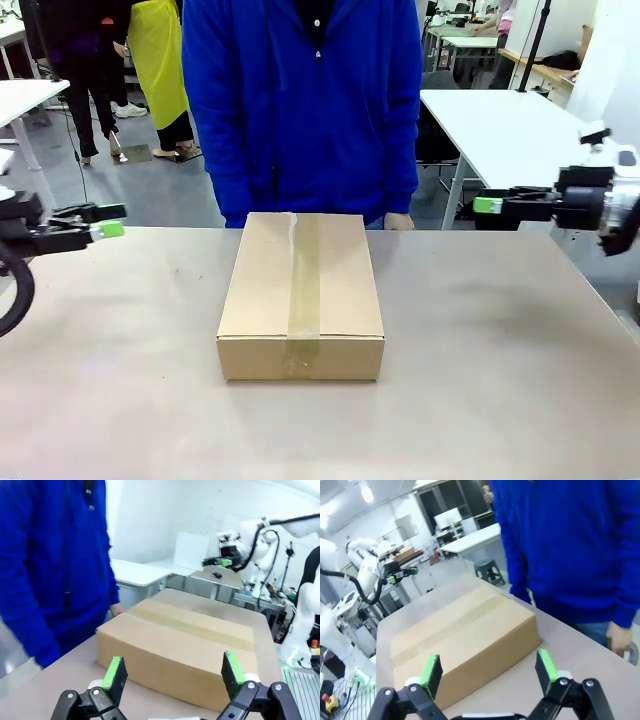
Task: Pack the gift set into the box.
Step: Press and hold the closed box until the human finishes sealing it.
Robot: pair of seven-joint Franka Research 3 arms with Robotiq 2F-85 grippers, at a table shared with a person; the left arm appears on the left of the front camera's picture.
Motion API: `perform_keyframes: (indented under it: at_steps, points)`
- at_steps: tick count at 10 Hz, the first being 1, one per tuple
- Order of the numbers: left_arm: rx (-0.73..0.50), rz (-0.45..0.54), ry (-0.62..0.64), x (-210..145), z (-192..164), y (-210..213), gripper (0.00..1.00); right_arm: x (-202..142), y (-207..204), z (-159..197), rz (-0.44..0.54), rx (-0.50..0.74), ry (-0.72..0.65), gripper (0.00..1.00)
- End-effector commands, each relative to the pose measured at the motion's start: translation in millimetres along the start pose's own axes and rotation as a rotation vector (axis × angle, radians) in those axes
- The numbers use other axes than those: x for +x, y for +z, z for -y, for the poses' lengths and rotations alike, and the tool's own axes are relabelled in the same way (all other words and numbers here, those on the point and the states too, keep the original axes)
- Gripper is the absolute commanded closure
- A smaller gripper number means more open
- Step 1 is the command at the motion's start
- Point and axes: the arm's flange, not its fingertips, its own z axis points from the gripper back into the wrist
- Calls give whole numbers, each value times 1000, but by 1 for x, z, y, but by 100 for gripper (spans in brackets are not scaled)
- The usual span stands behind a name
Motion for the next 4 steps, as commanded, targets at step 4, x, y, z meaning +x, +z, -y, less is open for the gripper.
perform_keyframes:
  at_steps: [4]
  points:
    - [-35, -26, -25, 6, 3, -7, 0, 9, -12, 7, -17, 26, 10, 0]
